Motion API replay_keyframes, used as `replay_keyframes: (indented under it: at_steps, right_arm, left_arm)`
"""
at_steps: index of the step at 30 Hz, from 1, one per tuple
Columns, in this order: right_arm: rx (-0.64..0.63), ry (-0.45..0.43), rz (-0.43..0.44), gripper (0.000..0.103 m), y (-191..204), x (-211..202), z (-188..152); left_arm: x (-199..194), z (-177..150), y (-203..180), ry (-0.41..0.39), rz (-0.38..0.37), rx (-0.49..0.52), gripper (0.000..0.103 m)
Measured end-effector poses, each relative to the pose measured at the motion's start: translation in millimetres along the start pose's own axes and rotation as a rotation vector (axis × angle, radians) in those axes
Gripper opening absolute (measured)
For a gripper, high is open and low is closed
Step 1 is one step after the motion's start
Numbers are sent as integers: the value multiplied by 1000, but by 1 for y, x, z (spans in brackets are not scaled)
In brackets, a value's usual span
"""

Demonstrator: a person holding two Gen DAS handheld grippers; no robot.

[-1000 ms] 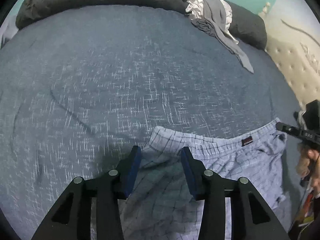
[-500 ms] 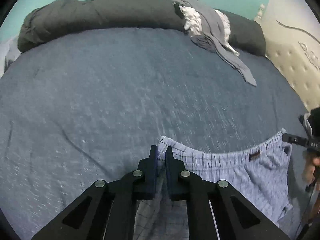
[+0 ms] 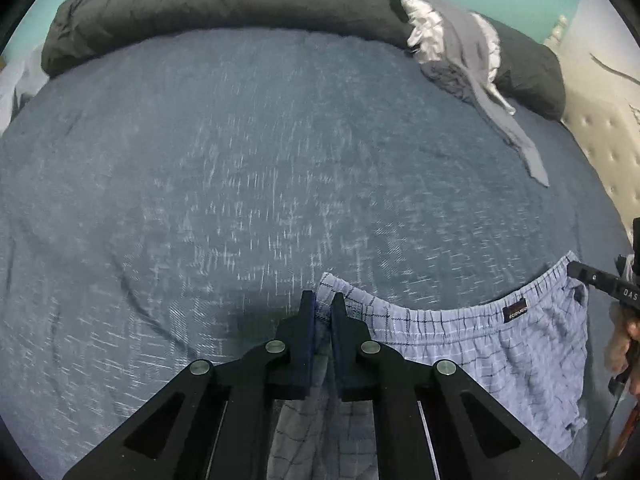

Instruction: Fold clothes

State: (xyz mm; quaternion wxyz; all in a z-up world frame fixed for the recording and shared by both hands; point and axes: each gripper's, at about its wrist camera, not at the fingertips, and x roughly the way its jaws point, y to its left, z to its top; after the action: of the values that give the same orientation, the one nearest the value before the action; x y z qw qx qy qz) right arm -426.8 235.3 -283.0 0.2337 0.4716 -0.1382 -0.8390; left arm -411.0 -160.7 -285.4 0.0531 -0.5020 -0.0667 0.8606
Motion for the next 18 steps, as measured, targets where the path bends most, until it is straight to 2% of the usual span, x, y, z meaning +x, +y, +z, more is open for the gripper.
replay_keyframes:
  at_steps: [2, 4, 5, 6, 7, 9, 14, 18]
  right_arm:
    - [22, -15, 4, 10, -4, -10, -9]
    - [44, -29, 7, 20, -8, -20, -17]
    - [54, -36, 9, 35, -10, -25, -21]
    - [65, -44, 11, 48, -12, -30, -26]
    - [76, -51, 13, 50, -14, -36, -30]
    - [98, -65, 17, 50, -18, -46, -38]
    - [152, -99, 29, 51, -28, -71, -61]
    - [191, -59, 72, 51, -22, -86, -113]
  left_arm:
    - [8, -5, 0, 15, 1, -4, 9]
    - [5, -6, 3, 0, -17, -23, 13]
    - [2, -7, 5, -11, -30, -37, 17]
    - [-1, -7, 8, -22, -43, -51, 33]
    - [-7, -7, 13, -35, -54, -73, 44]
    - [-23, -10, 20, -64, -75, -99, 45]
    - [-63, -34, 25, -109, -57, -87, 46]
    - [-88, -70, 20, -140, -45, -112, 49]
